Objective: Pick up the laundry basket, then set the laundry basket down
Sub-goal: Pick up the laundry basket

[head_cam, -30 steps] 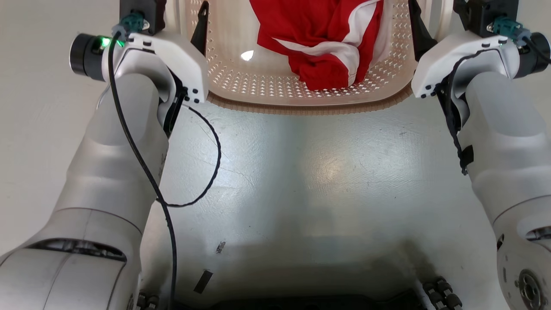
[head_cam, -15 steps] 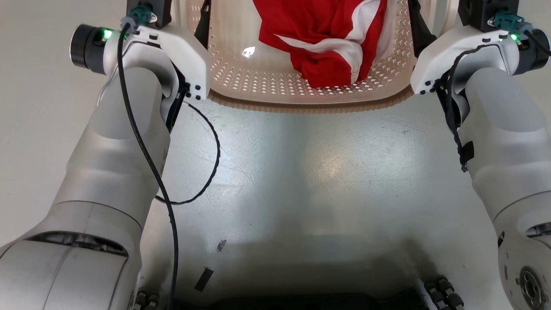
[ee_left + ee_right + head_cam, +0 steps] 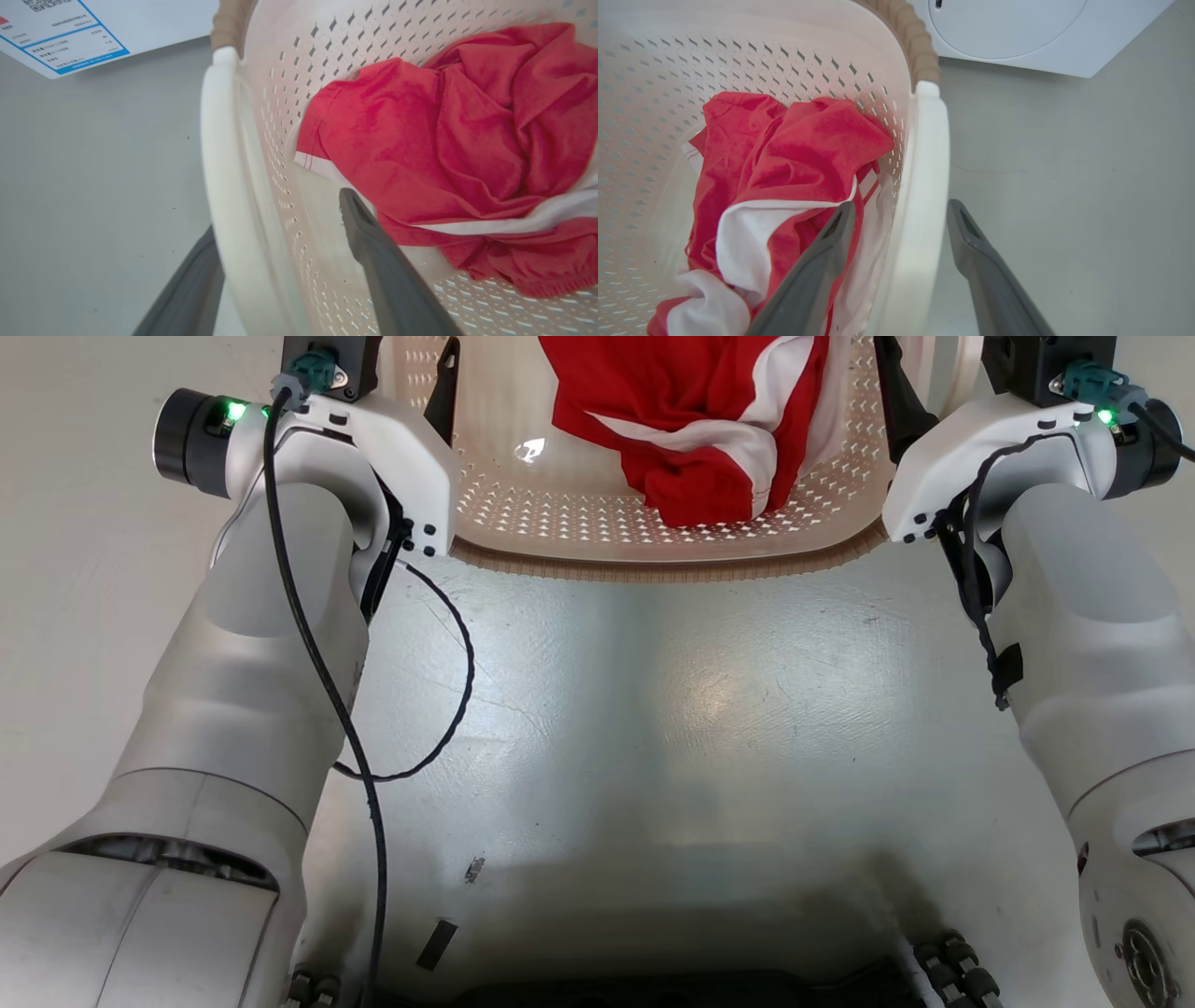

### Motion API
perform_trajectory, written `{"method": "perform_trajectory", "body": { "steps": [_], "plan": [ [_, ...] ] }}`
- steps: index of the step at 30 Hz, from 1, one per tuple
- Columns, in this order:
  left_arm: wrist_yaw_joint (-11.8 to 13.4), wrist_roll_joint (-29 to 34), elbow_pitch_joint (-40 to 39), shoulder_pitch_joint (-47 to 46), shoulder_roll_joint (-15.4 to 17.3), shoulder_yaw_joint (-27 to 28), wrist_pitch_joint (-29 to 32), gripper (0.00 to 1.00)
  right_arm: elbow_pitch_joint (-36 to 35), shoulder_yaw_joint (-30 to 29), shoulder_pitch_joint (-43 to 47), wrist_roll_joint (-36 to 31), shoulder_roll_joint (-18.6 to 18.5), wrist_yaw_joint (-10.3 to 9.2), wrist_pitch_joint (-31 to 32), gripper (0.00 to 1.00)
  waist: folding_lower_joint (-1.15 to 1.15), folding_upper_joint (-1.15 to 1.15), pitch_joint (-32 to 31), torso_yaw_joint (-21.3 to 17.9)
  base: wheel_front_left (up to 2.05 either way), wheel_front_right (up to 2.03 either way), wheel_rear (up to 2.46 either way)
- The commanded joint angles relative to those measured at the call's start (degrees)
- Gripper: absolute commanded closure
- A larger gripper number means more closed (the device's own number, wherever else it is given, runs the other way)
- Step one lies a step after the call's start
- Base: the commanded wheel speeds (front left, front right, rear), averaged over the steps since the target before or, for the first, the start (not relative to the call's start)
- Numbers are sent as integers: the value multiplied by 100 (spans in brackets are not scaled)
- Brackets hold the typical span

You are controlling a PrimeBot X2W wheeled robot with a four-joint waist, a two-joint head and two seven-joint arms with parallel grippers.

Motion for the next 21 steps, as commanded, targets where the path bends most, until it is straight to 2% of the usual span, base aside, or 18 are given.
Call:
{"method": "perform_trajectory", "body": {
  "steps": [1, 9, 12, 14, 15, 16, 17, 18, 21],
  "plan": [
    [80, -58, -22, 36, 160, 29, -29, 0, -44, 107, 230, 80, 119, 35, -55, 1, 0, 0, -4, -16, 0, 0, 0],
    [109, -96, 29, -6, 165, -33, -29, 11, -36, 265, 272, 221, 119, 35, -55, 4, 0, 0, -20, -55, 0, 0, 0],
    [134, -103, 25, -14, 174, -57, -29, 22, -25, 279, 275, 228, 119, 35, -55, 5, 0, 0, -31, -59, 0, 0, 0],
    [144, -105, 25, -15, 176, -64, -29, 22, -21, 284, 276, 230, 119, 35, -55, 7, 0, 0, -35, -59, 0, 0, 0],
    [152, -109, 25, -16, 177, -71, -29, 26, -16, 290, 277, 231, 119, 35, -55, 13, 0, 0, -39, -59, 0, 0, 0],
    [162, -109, 27, -15, 177, -82, -29, 51, 8, 306, 281, 238, 119, 35, -55, 69, 0, 0, -47, -55, 0, 0, 0],
    [174, -112, 30, -13, 177, -90, -29, 74, 39, 328, 286, 270, 119, 35, -55, 100, 0, 0, -59, -47, 0, 0, 0],
    [185, -109, 53, -4, 176, -107, -29, 100, 86, 353, 292, 305, 119, 35, -55, 100, 0, 0, -75, -40, 0, 0, 0],
    [242, -112, 117, 22, 175, -148, -12, 100, 176, 391, 288, 353, 119, 35, -55, 100, 0, 0, -125, -28, 0, 0, 0]
  ]
}}
